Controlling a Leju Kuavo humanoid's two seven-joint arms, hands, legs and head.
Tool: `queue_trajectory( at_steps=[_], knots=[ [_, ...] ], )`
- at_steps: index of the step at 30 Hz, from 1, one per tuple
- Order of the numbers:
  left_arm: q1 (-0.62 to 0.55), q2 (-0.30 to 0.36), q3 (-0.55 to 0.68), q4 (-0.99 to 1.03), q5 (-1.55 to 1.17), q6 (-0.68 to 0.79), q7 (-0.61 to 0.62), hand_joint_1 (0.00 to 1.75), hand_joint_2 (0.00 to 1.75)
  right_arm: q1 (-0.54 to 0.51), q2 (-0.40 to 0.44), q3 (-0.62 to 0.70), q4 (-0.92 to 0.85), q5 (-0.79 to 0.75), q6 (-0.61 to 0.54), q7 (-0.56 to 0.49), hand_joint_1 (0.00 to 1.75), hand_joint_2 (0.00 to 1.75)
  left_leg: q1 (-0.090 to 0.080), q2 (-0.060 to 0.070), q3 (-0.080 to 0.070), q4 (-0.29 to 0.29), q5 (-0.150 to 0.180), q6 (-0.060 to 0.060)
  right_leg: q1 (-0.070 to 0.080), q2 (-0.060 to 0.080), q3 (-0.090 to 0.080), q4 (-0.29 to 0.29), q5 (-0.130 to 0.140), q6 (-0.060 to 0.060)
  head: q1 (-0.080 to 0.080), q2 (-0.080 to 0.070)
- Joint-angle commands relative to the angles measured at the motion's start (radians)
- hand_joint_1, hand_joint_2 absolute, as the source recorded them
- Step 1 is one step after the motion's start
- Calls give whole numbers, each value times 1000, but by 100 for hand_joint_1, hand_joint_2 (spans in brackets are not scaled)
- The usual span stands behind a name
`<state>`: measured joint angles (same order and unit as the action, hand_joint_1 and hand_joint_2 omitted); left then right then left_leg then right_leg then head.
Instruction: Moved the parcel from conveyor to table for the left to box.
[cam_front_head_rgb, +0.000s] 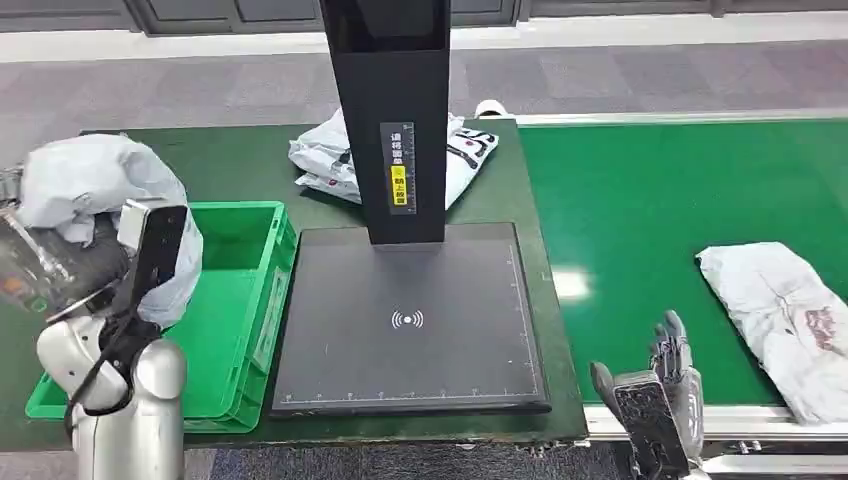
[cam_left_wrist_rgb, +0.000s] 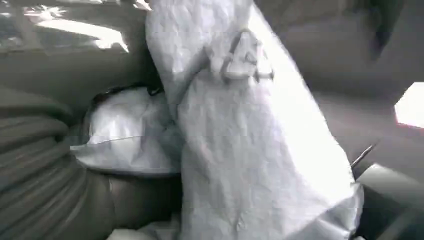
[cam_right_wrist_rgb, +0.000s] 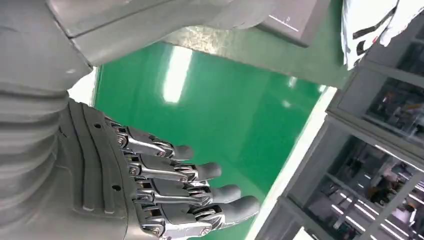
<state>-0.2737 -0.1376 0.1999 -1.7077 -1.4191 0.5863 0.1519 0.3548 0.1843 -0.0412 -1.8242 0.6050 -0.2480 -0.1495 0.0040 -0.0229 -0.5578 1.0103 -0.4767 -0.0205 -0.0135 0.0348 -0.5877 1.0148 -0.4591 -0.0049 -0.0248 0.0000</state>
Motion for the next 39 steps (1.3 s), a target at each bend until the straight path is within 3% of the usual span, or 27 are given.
queue_trajectory(
  at_steps=[1,3,4,11,14,15,16,22,23,28,31,36,39],
  knots=[
    [-96,101,-2,231,-9,10,19,175,175,-18,20,-66,5,2,11,9,0,175,0,-1,-2,-1,2,0,1,-4,-1,-1,1,0,0,0],
    [-96,101,-2,231,-9,10,19,175,175,-18,20,-66,5,2,11,9,0,175,1,-1,-1,-1,2,0,4,-5,0,-2,1,0,0,0],
    [-101,107,3,252,-61,-86,77,175,175,-24,16,-61,8,3,23,9,0,175,1,-1,-1,0,2,-1,4,-3,0,-1,1,0,0,0],
    [-252,187,72,746,-131,-211,168,175,175,-81,1,-34,41,22,60,29,0,175,0,-2,-1,-2,3,0,3,-5,0,-1,2,0,0,0],
    [-258,199,117,833,-146,-263,186,175,175,-92,-7,-22,54,25,66,29,0,175,0,0,-1,-1,2,0,3,-2,0,-1,2,0,0,0],
    [-249,218,112,856,-152,-310,230,63,175,-104,-11,-16,65,25,71,29,0,175,0,0,-1,-3,3,0,3,-3,0,-3,3,-1,0,0],
    [-243,225,113,864,-152,-314,246,0,175,-112,-12,-14,71,25,72,30,0,175,0,1,0,-2,3,-1,3,-2,-1,-2,3,-1,0,0],
    [-259,194,181,866,-128,-373,215,0,175,-127,-11,-25,71,26,77,44,0,175,2,3,-1,-4,4,-1,5,-3,0,-5,5,-1,0,0],
    [-262,183,190,855,-123,-390,203,0,0,-125,-10,-27,69,28,80,44,0,175,2,0,-2,-1,3,-1,4,-3,-1,-2,3,-1,0,0],
    [-291,137,280,856,220,-565,-35,0,0,-109,-6,-42,61,28,78,41,0,175,1,-3,-3,0,3,-1,4,-4,-1,-1,2,-1,0,0],
    [-288,146,278,867,256,-576,-56,0,0,-105,-6,-42,63,28,76,39,0,175,1,-1,-2,-1,3,0,4,-5,-1,-2,3,-1,0,0],
    [-307,156,335,893,746,-878,-318,0,0,-97,-27,-36,77,13,58,33,0,175,1,-1,-2,-1,3,-1,4,-4,-1,-1,2,-1,0,0],
    [-292,159,327,862,814,-920,-325,0,0,-99,-31,-35,83,7,55,31,0,175,1,-1,-2,-1,2,-1,4,-3,-2,-1,2,-1,0,0]
  ],
)
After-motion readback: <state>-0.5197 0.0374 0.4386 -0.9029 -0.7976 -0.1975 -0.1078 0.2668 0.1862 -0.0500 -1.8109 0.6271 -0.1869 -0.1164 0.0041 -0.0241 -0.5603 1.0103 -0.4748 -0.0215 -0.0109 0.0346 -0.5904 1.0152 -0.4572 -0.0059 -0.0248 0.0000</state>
